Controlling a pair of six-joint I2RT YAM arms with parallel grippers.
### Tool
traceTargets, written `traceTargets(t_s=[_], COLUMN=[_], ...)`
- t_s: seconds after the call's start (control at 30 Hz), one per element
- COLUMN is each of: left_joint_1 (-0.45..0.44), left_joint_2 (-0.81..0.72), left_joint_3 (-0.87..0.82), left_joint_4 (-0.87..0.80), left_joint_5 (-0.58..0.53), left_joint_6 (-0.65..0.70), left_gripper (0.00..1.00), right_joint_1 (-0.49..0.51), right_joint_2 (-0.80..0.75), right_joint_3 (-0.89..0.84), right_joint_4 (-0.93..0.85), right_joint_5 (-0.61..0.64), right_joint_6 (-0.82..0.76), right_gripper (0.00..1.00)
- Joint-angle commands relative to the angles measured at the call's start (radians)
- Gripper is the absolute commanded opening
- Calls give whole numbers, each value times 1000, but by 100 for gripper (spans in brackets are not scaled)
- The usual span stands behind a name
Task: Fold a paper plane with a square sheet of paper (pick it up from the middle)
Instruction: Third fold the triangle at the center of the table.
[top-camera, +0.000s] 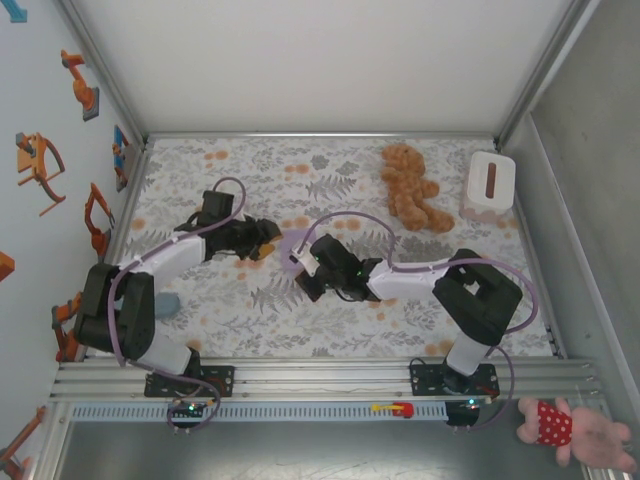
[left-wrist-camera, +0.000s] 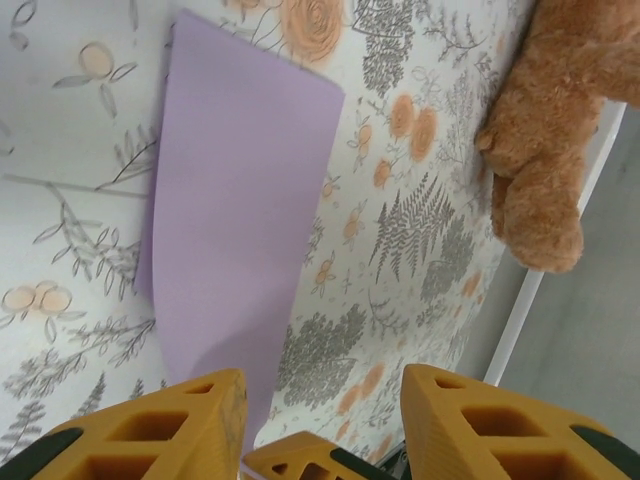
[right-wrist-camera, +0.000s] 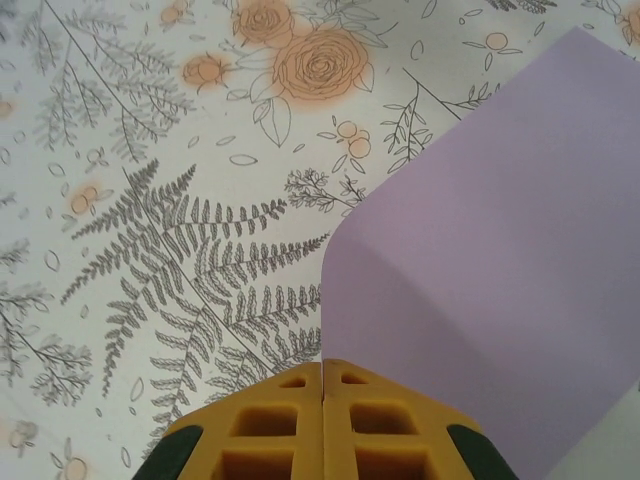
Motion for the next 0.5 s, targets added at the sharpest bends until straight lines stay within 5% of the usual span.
traceTargets(t_s=[0.0, 0.47], left_joint_1=[-29, -101], left_joint_2=[87, 411], left_joint_3=[64, 270], left_joint_4=[-15, -133], left_joint_5=[8, -57], left_joint_6=[44, 128], left_gripper=[40, 21], right_joint_1=[-17, -49], right_joint_2=[-3, 29], right_joint_3=[-28, -39], right_joint_4=[63, 83], right_joint_5=[-111, -177], right_joint_6=[112, 200], right_gripper=[0, 0])
